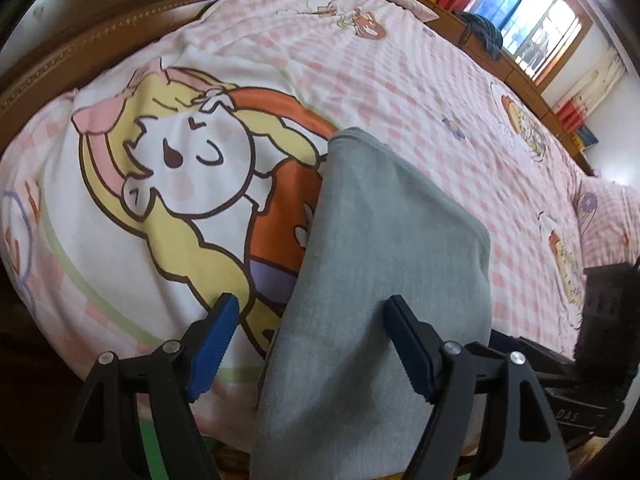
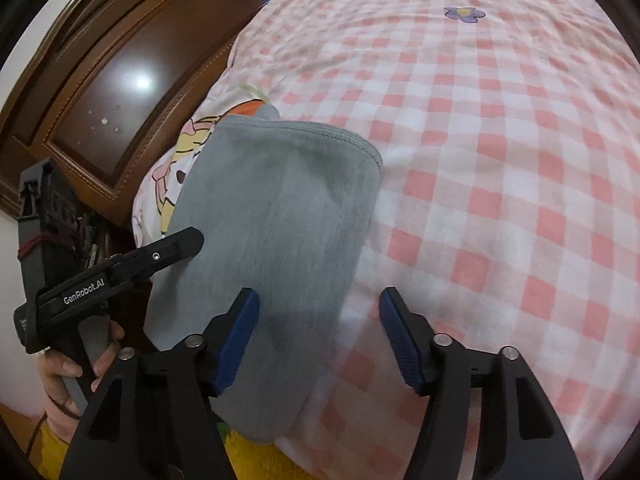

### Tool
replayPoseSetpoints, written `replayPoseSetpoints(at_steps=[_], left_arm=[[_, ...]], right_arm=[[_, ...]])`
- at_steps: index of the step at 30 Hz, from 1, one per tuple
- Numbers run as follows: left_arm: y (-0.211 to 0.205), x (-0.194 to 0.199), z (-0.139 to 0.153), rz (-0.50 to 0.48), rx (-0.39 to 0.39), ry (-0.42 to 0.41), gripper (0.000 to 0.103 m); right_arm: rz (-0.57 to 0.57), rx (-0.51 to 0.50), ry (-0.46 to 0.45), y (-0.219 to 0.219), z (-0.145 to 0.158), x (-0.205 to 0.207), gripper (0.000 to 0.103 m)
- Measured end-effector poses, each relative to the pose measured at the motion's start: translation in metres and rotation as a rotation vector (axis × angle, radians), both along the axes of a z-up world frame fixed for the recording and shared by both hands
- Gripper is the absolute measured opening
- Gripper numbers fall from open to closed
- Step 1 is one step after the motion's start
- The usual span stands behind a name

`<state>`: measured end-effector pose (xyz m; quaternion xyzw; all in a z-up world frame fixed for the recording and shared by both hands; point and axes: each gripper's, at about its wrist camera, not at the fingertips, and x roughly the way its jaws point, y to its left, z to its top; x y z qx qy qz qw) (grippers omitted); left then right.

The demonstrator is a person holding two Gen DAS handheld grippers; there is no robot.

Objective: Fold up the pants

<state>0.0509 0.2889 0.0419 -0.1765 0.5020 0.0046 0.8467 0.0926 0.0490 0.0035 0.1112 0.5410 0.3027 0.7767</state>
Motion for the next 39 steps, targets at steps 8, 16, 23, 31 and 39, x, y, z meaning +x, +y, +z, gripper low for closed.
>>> replayPoseSetpoints(at_steps=[8, 16, 23, 31, 39], left_arm=[[-0.001, -0.001, -0.002, -0.009, -0.024, -0.021, 0.079], [-0.011, -0.001, -0.001, -0.065, -0.016, -0.044, 0.068], [-0.007, 0.001, -0.01, -0.05, -0.067, -0.047, 0.072], [-0.025, -0.007, -0.001, -0.05, 0.014, -0.099, 0.057], [-0.01, -0.002, -0.014, -0.032, -0.088, -0.075, 0.063]], right_arm=[[0.054, 0.007, -0.057, 0.006, -0.003, -0.005, 0.075], [0.049, 0.109, 0.045, 0.011, -0.005, 0.002, 0.06], [0.043, 0.126, 0.042, 0.011, -0.011, 0.006, 0.059], [0.035, 0.129, 0.042, 0.012, -0.012, 0.006, 0.058], [0.04, 0.118, 0.029, 0.015, -0.013, 0.006, 0.058]])
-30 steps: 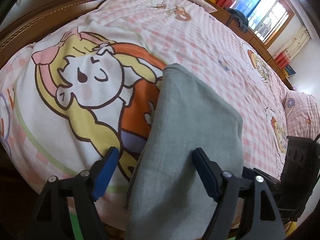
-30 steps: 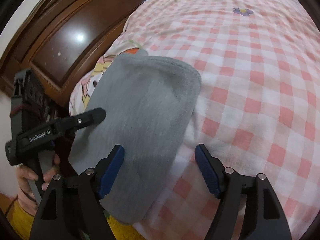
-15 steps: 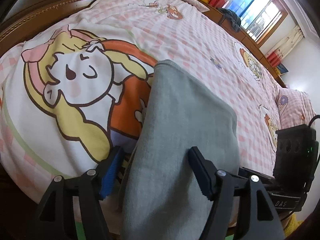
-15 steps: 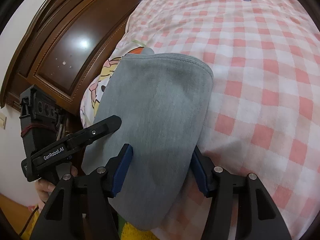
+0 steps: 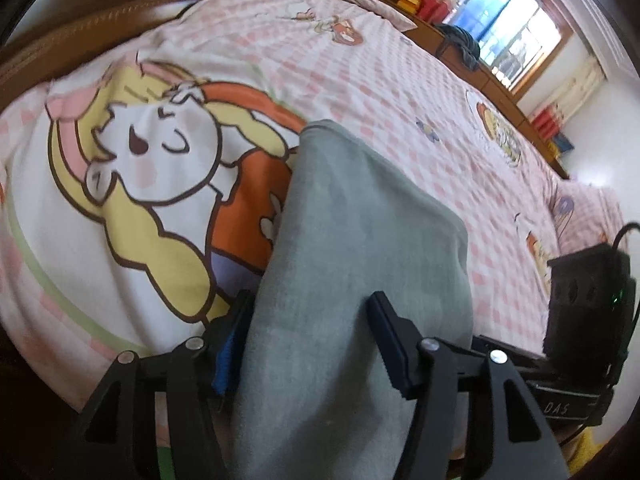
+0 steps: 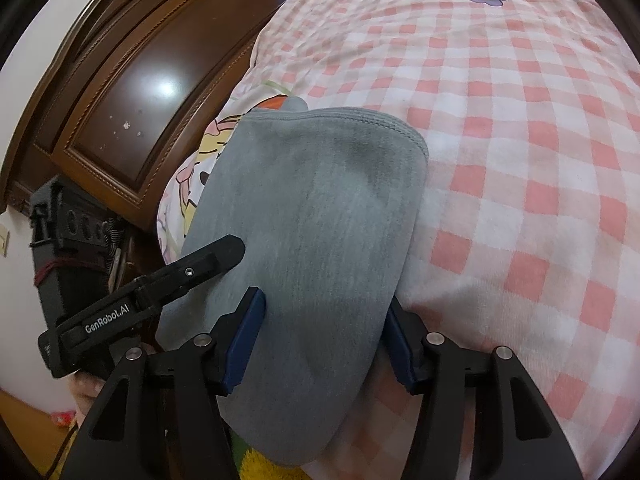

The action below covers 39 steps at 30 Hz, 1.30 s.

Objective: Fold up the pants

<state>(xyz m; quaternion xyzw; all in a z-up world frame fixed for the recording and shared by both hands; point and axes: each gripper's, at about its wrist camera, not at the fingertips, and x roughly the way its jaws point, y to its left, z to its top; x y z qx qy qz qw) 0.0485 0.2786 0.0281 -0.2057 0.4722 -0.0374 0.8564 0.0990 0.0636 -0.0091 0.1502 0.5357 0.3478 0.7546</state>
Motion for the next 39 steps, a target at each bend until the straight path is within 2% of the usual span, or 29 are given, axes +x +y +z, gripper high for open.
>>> replayPoseSetpoints(at_steps=[3, 6, 9, 14, 17, 21, 23, 26, 31, 39], left_arm=[[0.002, 0.002, -0.003, 0.005, -0.022, 0.0, 0.065], [0.001, 0.003, -0.003, 0.01, -0.023, -0.001, 0.066], [-0.002, 0.002, -0.002, 0.021, -0.016, -0.011, 0.066], [0.001, -0.003, 0.0, 0.046, -0.05, -0.03, 0.059], [0.001, -0.006, 0.004, 0.051, -0.05, -0.046, 0.052], [0.007, -0.013, 0.014, 0.077, -0.088, -0.073, 0.037], [0.009, -0.017, 0.019, 0.087, -0.131, -0.09, 0.033], [0.005, -0.023, 0.028, 0.085, -0.146, -0.108, 0.032], [-0.015, -0.029, 0.044, 0.065, -0.113, -0.142, 0.032], [-0.046, -0.034, 0.058, 0.027, -0.131, -0.159, 0.031]], right_arm=[[-0.005, 0.006, 0.011, 0.0, 0.0, 0.002, 0.058], [-0.016, -0.001, -0.004, 0.0, 0.001, 0.0, 0.054], [-0.039, 0.014, -0.009, -0.003, 0.002, -0.002, 0.042], [-0.047, 0.025, -0.018, -0.005, 0.014, -0.003, 0.027], [-0.029, 0.008, -0.059, -0.002, 0.028, -0.006, 0.024], [-0.01, 0.01, -0.094, 0.001, 0.044, -0.01, 0.022], [-0.005, 0.024, -0.113, -0.002, 0.055, -0.013, 0.022], [0.0, 0.036, -0.134, -0.009, 0.069, -0.016, 0.022], [0.002, 0.038, -0.162, -0.023, 0.085, -0.023, 0.022], [-0.019, 0.048, -0.176, -0.056, 0.096, -0.031, 0.022]])
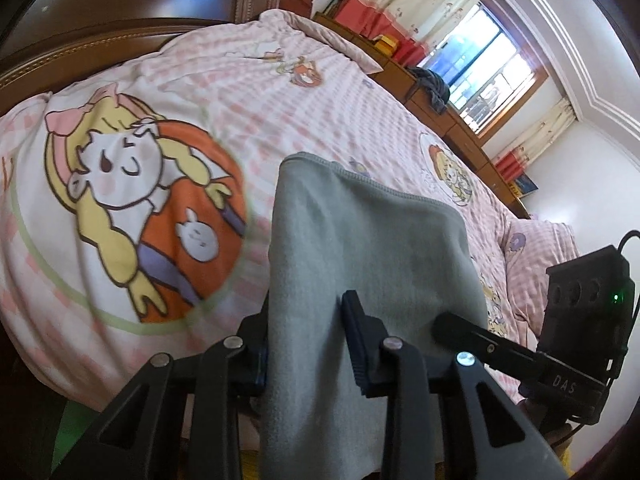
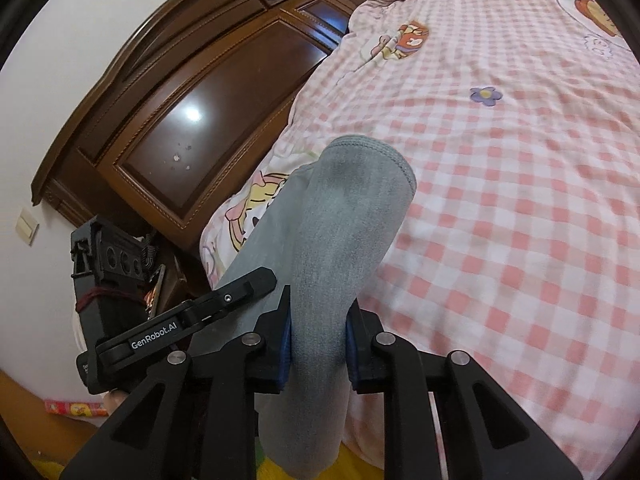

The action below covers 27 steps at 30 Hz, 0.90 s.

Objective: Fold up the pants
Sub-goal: 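Lift the grey bundle with both grippers and carry it across the bed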

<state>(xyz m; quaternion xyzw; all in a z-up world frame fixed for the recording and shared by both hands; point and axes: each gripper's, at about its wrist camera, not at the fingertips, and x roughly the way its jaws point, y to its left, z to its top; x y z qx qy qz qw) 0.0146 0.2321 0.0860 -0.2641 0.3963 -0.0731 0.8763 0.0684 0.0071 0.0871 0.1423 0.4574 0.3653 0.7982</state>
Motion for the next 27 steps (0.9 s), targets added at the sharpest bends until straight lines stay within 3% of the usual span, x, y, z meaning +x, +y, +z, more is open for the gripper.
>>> replayPoseSetpoints(at_steps=[27], left_arm=[[-0.122, -0.006, 0.023, -0.175, 0.051, -0.014, 0.031]], right_arm=[[-0.121, 0.013, -0.064, -0.118, 0.017, -0.043, 0.022]])
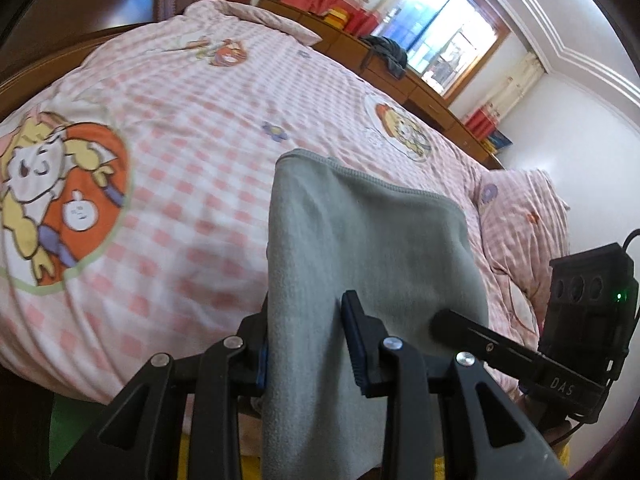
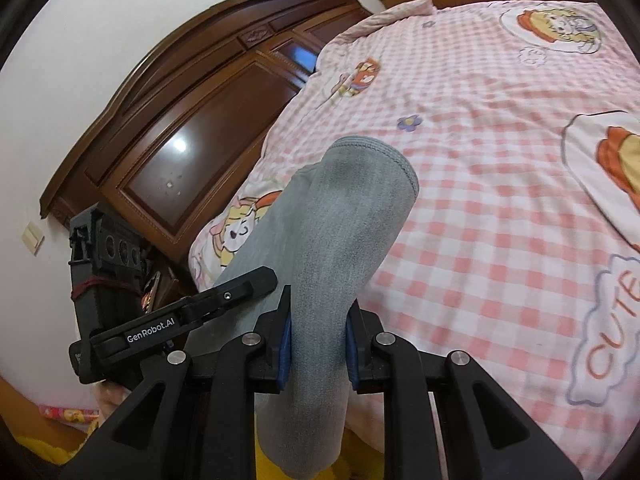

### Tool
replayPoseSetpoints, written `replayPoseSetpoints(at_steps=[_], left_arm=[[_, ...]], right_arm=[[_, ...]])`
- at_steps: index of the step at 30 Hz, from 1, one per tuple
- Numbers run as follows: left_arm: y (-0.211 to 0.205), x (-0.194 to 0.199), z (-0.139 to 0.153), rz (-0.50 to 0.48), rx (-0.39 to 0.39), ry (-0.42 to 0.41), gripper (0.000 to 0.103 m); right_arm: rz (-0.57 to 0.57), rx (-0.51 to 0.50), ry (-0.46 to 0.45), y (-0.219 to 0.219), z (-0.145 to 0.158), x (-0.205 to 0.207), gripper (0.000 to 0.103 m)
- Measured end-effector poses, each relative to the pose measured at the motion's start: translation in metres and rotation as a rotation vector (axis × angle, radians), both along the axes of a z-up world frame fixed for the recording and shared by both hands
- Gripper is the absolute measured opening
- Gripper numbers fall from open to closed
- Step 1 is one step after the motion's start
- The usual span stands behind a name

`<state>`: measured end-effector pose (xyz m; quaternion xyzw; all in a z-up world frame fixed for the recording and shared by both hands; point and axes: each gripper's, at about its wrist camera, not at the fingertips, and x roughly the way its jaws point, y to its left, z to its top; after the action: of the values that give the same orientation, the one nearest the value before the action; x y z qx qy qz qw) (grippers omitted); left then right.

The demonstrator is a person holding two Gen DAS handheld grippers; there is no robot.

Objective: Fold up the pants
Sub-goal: 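Lift the grey bundle with both grippers and carry it across the bed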

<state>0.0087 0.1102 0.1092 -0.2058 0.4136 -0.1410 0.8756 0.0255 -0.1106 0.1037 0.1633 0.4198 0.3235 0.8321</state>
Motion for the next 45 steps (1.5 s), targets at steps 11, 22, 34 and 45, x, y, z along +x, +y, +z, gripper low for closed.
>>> replayPoseSetpoints(at_steps=[11, 22, 34, 45], left_arm=[[-0.087, 0.022, -0.002, -0.126, 0.043, 0.024, 0.031], [-0.174, 0.043, -0.012, -0.247, 0.068, 0.023, 0.031], [-0.249, 0.07, -0.042, -0.313, 0.093, 0.01, 0.031], [-0.271, 0.069, -0.075, -0.343, 0.192, 0.016, 0.033]], right_arm=[[-0.084, -0.011, -0.037, -0.078, 0.0, -0.007, 0.022], [-0.161, 0.054, -0.05, -0.165, -0.013, 0.012, 0.022], [-0.317, 0.064, 0.013, -0.234, -0.05, 0.028, 0.022], [-0.47, -0.08, 0.115, -0.252, -0.094, 0.035, 0.037]])
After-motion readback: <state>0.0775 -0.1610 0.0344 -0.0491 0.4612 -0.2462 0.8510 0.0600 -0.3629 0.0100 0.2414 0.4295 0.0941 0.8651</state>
